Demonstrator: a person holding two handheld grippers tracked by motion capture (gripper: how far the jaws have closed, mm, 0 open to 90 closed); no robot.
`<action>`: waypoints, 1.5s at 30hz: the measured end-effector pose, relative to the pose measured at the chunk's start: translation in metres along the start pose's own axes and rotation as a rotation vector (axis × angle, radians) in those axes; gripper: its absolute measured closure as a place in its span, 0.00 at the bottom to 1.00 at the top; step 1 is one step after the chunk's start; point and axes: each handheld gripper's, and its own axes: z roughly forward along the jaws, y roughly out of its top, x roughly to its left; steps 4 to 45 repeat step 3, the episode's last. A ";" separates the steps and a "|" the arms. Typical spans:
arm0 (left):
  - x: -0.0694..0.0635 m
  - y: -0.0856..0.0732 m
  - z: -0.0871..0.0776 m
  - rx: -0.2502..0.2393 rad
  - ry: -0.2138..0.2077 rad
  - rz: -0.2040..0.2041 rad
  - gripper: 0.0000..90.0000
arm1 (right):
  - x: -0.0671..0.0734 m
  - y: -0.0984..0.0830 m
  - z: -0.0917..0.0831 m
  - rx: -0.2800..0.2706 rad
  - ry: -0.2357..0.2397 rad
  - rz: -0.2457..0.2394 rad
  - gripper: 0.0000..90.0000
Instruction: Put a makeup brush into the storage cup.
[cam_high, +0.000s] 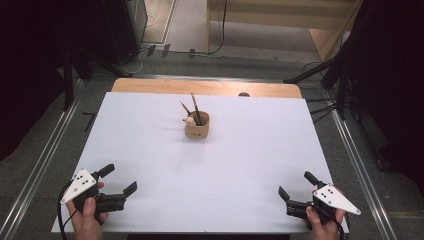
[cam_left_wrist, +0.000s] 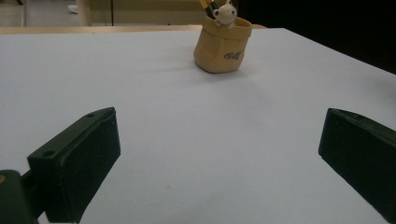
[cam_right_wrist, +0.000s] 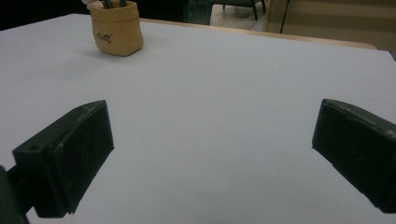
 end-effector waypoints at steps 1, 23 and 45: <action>0.001 0.000 -0.001 0.001 0.000 -0.002 0.00 | -0.001 0.000 0.000 -0.003 -0.001 0.002 0.00; 0.003 -0.001 0.000 0.002 0.002 -0.013 0.00 | -0.001 0.001 -0.001 -0.007 -0.005 0.007 0.00; 0.003 -0.001 0.000 0.002 0.002 -0.013 0.00 | -0.001 0.001 -0.001 -0.007 -0.005 0.007 0.00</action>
